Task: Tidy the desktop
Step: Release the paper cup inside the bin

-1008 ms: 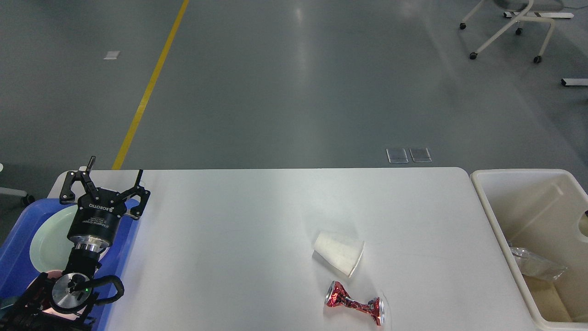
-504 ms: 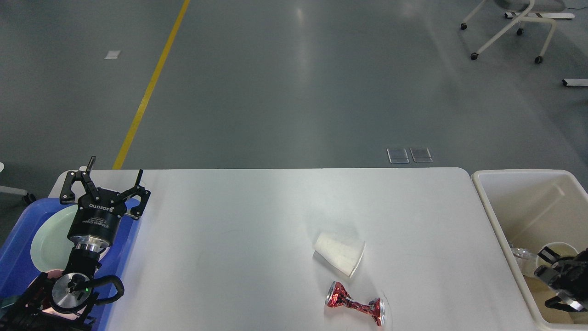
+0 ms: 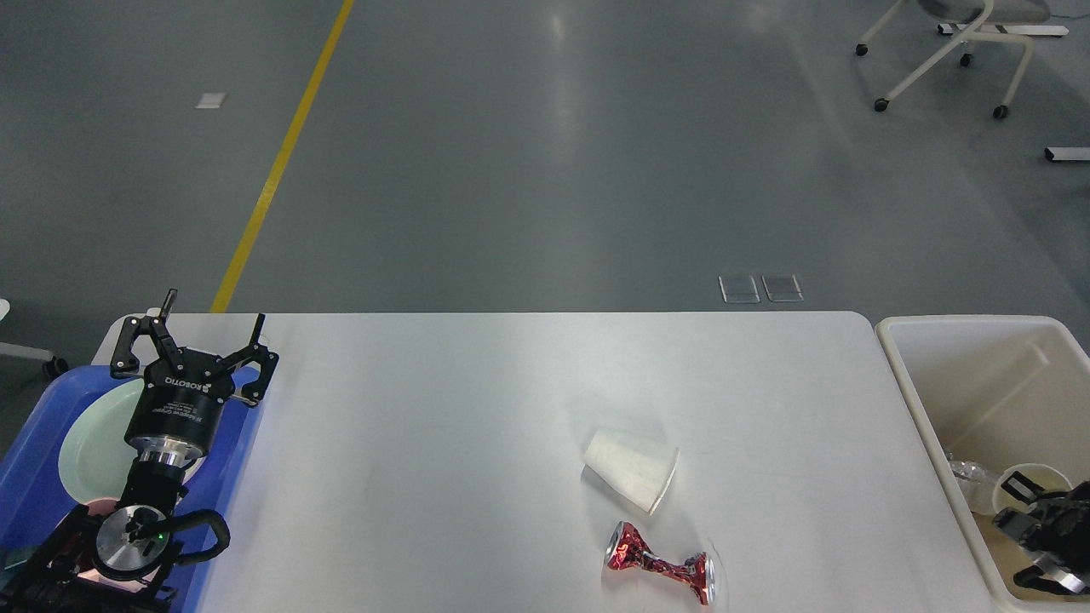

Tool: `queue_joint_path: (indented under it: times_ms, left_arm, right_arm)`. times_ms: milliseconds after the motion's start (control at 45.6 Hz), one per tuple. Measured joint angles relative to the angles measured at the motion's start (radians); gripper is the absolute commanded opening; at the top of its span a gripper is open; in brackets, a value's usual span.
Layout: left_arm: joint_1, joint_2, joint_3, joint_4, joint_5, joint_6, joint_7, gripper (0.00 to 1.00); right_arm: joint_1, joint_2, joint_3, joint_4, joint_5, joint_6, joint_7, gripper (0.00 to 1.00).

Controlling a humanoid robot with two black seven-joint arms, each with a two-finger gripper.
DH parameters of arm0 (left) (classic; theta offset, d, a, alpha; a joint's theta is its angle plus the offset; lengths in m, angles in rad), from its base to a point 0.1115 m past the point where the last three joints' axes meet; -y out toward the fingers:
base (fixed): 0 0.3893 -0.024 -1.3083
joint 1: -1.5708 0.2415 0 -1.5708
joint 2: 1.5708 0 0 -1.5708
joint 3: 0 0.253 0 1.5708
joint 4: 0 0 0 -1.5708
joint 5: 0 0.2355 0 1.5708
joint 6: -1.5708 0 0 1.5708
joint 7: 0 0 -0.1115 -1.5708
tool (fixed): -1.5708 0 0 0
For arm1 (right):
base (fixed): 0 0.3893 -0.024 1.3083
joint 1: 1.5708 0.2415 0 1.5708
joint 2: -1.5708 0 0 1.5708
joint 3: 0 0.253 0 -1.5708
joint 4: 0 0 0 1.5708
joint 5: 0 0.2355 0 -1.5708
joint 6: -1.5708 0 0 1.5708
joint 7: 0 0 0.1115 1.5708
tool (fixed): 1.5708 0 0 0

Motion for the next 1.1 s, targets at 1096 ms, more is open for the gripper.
queue_joint_path:
  times_ms: [1096]
  left_arm:
    - [0.000, 0.000, 0.000, 0.000, 0.000, 0.000, 0.000, 0.96]
  right_arm:
    - [0.572, -0.213, -0.064, 0.464, -0.398, 0.315, 0.001, 1.00]
